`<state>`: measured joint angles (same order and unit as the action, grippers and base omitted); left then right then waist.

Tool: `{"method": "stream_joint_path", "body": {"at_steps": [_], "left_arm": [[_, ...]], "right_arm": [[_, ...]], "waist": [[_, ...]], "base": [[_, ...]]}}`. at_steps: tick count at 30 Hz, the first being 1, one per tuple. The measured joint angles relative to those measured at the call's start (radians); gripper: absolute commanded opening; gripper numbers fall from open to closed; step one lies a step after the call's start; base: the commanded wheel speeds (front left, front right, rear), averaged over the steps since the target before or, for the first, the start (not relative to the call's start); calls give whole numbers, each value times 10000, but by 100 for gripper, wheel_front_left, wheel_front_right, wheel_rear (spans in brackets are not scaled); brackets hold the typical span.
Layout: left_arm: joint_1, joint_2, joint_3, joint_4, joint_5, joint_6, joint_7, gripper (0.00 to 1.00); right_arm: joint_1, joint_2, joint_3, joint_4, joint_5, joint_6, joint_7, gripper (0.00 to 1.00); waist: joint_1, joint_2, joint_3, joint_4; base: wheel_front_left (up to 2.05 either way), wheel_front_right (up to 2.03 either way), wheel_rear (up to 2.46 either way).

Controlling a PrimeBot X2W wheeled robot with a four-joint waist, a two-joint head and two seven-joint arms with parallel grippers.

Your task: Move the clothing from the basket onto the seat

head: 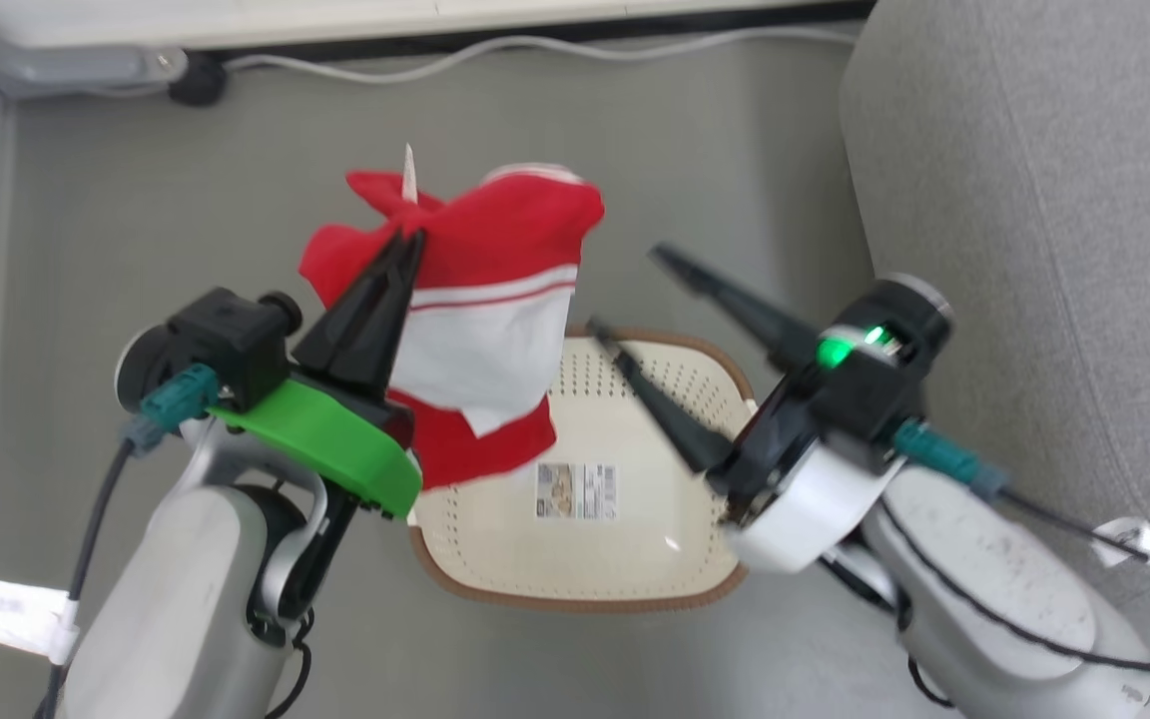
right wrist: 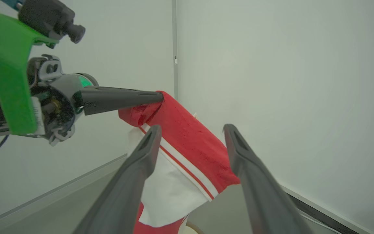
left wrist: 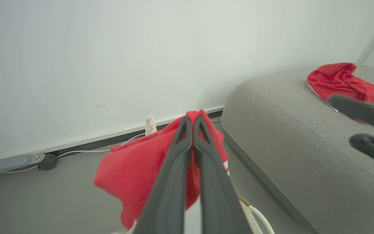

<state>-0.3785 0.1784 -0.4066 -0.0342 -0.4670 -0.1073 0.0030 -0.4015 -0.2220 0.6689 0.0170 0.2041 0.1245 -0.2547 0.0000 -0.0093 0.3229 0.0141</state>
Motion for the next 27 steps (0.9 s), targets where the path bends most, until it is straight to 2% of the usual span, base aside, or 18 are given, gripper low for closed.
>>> {"method": "stream_joint_path", "body": {"at_steps": [4,9,19,27], "left_arm": [[304,201,-326,-113,12,-25,399,0],[750,328,-648,-343,-56,-59,811,0],[1515,560,-1166,-1542,-320,-84,1695,0],[2000,667,-1465,-2681,-759,-125,2203,0]], "right_arm": [[-76,-290,1127,125,263,0,0,100],[-277,-424,1749,311,562,0,0,100],[-164,-612,2044,596,1386,0,0,100],[72,-654,2546,763,2079,0,15,100]], "waist": [[0,0,-652,147],[0,0,-1439,237],[0,0,-2738,316],[0,0,-3150,387]], "base": [[0,0,0],[0,0,0],[0,0,0],[0,0,0]]}}
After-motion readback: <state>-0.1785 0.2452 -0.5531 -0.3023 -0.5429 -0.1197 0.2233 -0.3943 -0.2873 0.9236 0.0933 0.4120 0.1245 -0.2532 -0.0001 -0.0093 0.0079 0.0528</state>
